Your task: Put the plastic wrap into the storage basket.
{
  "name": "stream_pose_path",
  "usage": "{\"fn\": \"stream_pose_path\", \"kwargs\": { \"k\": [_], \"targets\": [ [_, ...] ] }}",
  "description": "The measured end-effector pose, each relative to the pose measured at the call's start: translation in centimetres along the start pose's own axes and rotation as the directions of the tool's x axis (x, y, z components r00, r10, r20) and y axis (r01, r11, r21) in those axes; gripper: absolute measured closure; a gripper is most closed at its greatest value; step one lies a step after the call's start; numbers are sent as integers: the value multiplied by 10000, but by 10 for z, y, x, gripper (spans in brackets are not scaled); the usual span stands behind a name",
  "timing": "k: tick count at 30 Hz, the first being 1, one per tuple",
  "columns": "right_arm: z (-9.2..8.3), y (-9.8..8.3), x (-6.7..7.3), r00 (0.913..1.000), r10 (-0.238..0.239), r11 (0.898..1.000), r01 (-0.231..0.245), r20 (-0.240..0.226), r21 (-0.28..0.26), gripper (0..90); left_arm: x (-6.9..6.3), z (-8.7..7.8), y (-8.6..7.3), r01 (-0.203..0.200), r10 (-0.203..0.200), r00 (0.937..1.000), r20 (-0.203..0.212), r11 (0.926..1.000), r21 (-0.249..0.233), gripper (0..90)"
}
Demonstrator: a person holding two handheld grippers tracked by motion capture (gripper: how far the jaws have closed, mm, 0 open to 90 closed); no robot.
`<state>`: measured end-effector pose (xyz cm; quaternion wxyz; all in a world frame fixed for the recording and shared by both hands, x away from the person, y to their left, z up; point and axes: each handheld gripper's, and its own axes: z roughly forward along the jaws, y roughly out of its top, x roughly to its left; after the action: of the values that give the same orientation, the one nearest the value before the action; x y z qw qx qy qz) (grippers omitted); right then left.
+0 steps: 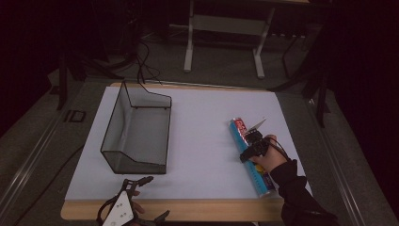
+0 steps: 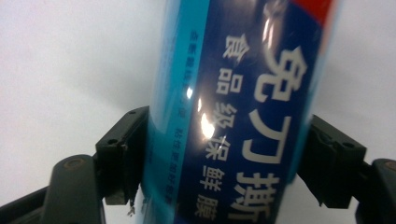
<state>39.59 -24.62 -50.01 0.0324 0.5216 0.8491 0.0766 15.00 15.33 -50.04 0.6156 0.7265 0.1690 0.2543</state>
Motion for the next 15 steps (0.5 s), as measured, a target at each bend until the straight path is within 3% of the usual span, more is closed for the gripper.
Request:
{"fn": "stream_pose_path", "kwargs": {
  "k": [3,6,15],
  "targets": [
    [2,2,0,9999,78,9997,-76,-98,227,273,0,0,0,-44,44,10000,9,10000,45,11],
    [3,6,-2,9978,614,9967,-600,-242,551,293,-1,0,0,-68,67,10000,11,10000,63,11],
    [2,4,-2,9944,1036,9939,-1027,-222,393,309,-2,2,0,-163,163,9999,15,9998,146,11]
  ]
}}
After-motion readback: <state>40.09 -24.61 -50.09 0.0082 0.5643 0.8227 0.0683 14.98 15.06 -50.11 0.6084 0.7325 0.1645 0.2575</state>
